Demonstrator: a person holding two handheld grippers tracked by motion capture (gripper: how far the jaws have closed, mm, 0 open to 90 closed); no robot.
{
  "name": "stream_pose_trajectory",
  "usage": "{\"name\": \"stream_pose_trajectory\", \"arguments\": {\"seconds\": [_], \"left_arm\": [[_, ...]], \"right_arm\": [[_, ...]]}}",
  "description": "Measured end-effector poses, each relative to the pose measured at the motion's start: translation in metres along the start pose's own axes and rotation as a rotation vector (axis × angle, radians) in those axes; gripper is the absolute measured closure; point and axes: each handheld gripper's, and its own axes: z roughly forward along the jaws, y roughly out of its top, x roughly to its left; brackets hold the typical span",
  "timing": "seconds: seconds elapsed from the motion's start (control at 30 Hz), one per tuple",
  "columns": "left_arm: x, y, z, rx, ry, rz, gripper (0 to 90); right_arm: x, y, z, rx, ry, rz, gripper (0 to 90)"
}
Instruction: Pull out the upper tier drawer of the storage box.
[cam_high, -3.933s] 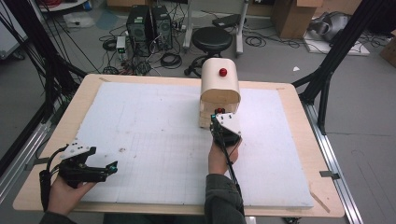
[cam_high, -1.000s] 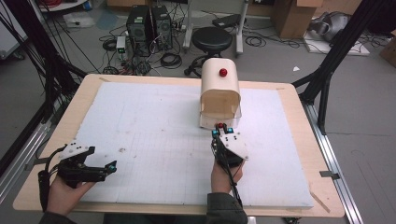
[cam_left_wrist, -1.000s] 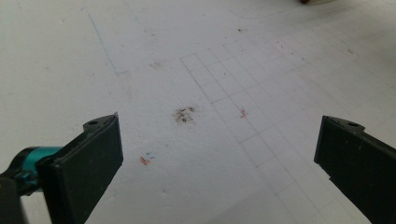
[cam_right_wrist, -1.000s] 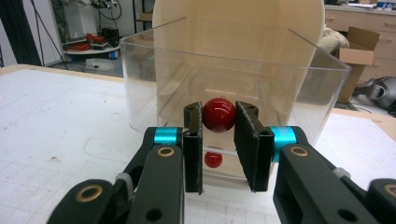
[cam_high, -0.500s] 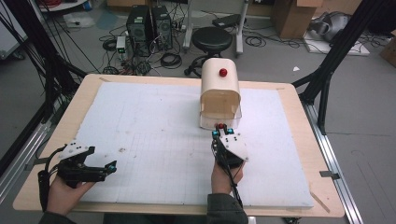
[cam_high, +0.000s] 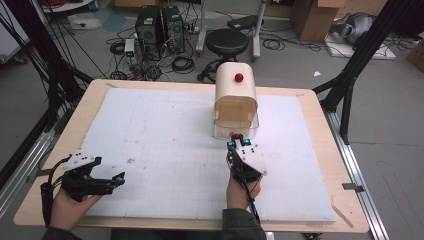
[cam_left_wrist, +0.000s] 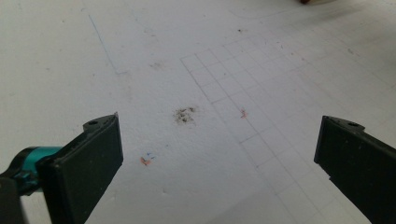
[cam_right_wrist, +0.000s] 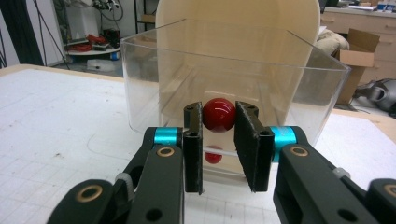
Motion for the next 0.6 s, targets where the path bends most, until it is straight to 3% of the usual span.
{"name": "stream_pose_trajectory", "arguments": {"seconds": [0.6], "left_arm": [[0.0,0.0,0.0,0.0,0.002,0.0,1.7]], "right_arm": [[-0.0008,-0.0021,-0.0021,-0.006,0.01,0.007,72.3]]}}
